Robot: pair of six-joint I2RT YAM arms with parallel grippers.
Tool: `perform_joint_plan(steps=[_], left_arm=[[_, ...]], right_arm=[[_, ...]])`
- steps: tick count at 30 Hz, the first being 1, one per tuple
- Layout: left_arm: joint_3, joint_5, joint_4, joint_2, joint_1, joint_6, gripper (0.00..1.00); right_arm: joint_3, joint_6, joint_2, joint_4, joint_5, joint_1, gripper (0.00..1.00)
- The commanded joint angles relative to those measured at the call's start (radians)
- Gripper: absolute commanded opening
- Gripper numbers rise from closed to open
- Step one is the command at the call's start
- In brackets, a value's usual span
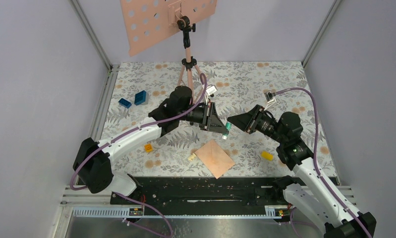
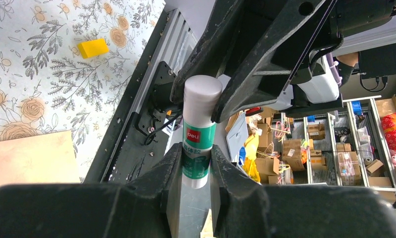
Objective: Place the letter into the envelope and seal it
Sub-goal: Close the solid glue cap on the solid glue, then place the solid glue at the center of the board.
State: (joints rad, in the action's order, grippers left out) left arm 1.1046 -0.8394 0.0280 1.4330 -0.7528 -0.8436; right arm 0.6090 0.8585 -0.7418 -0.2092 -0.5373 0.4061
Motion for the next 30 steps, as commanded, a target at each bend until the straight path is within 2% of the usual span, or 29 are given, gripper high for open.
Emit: perform_joint_plan(steps=[1,6,7,8,9,13,17,19,25,27,30], left_arm=[[0.12,0.224,0.158,-0.027,0.109,0.016,0.0],[0.129,0.175,0.148,-0.008,0.11,0.018,0.0],[0.126,0.159,0.133,-0.005,0.11,0.025,0.0],[0.124,0.149,0.115,-0.004,0.111,0.032,0.0],[0.119,0.148,0.087,-0.007,0.111,0.047,0.0],[0.104,0.166,-0.053,-0.019,0.11,0.145,0.0],[0.085,0.161,-0.116,0.006,0.11,0.167,0.0],[0.059,0.173,-0.111,0.024,0.106,0.152,0.0],[0.054,0.392,-0.223,0.131,0.053,0.169,0.0],[0.061,0.48,-0.227,0.193,0.03,0.158,0.0],[0.082,0.56,-0.201,0.299,0.011,0.151,0.0]], right_arm=[[-0.025,-0.002,0.021,0.092,-0.271,0.08,0.0],[-0.007,-0.016,0.023,0.108,-0.237,0.079,0.0],[0.013,-0.024,0.02,0.124,-0.216,0.079,0.08],[0.032,-0.04,0.017,0.151,-0.192,0.079,0.32],[0.053,-0.06,0.016,0.179,-0.161,0.079,0.48],[0.124,-0.134,0.069,0.295,0.108,0.078,0.97],[0.188,-0.197,0.145,0.395,0.368,0.077,0.99],[0.231,-0.246,0.171,0.528,0.497,0.076,1.0],[0.334,-0.287,0.169,0.944,1.002,0.077,0.99],[0.354,-0.29,0.141,1.025,1.063,0.077,1.0],[0.356,-0.296,0.114,1.06,1.037,0.077,0.99]])
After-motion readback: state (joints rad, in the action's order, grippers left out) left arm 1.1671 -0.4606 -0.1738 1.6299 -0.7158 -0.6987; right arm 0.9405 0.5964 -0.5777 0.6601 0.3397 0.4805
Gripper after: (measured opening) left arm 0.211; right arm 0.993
